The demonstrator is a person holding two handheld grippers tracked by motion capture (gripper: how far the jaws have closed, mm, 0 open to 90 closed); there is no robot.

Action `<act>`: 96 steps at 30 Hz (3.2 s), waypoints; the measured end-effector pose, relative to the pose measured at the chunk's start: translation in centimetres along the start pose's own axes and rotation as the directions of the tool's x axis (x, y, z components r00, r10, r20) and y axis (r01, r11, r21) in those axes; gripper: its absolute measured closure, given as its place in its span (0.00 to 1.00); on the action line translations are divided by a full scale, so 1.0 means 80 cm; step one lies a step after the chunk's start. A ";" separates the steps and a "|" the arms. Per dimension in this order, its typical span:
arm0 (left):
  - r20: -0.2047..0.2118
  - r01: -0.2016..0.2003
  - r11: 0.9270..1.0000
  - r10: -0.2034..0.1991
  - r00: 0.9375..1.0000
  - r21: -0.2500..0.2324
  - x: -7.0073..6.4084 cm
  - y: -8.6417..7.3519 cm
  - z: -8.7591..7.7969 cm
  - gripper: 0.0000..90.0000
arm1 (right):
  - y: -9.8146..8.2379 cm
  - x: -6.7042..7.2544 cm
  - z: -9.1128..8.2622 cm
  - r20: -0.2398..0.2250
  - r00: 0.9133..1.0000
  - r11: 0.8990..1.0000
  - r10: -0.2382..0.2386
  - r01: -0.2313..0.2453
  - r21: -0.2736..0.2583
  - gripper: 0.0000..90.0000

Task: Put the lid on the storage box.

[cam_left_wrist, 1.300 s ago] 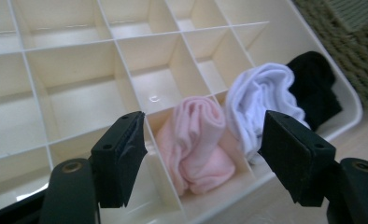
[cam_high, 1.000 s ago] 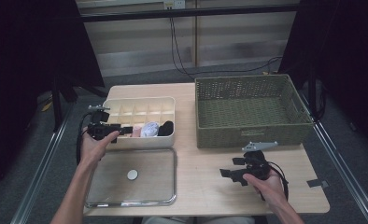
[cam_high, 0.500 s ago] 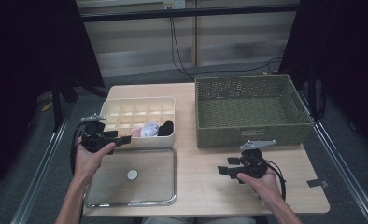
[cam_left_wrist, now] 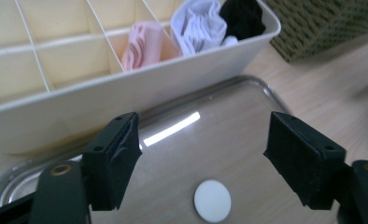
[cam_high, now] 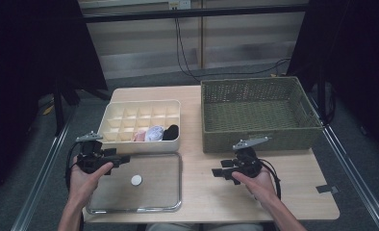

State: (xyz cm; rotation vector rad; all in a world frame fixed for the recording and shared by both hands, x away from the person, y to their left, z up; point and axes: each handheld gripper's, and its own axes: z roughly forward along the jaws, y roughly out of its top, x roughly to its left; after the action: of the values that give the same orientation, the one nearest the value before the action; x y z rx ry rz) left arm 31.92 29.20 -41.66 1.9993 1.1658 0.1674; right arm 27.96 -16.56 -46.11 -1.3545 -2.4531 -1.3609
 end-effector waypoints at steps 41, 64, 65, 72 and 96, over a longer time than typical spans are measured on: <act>-0.090 0.207 0.978 -0.205 0.974 0.007 0.080 -0.069 -0.039 0.43 | 0.063 0.027 0.118 -0.084 0.990 0.991 0.112 -0.105 0.077 0.51; -0.099 0.235 0.970 -0.228 0.969 0.066 0.115 -0.093 -0.027 0.54 | 0.055 0.028 0.156 -0.055 0.964 0.958 0.260 -0.251 0.136 0.51; -0.092 0.232 0.970 -0.225 0.970 0.075 0.115 -0.093 -0.026 0.54 | 0.055 0.028 0.156 -0.053 0.964 0.959 0.262 -0.253 0.131 0.51; -0.112 0.209 0.971 -0.196 0.974 0.114 0.113 -0.093 -0.017 0.56 | 0.052 0.031 0.158 -0.054 0.939 0.935 0.339 -0.331 0.127 0.52; -0.165 0.201 0.974 -0.182 0.969 0.106 0.115 -0.095 -0.014 0.79 | 0.037 0.036 0.152 -0.058 0.872 0.873 0.486 -0.483 0.062 0.51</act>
State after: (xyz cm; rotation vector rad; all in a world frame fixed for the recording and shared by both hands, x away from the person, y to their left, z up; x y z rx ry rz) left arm 31.50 38.96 -48.59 1.9916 1.4937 0.1580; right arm 32.61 -5.37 -50.47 -1.7187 -1.8912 -1.1906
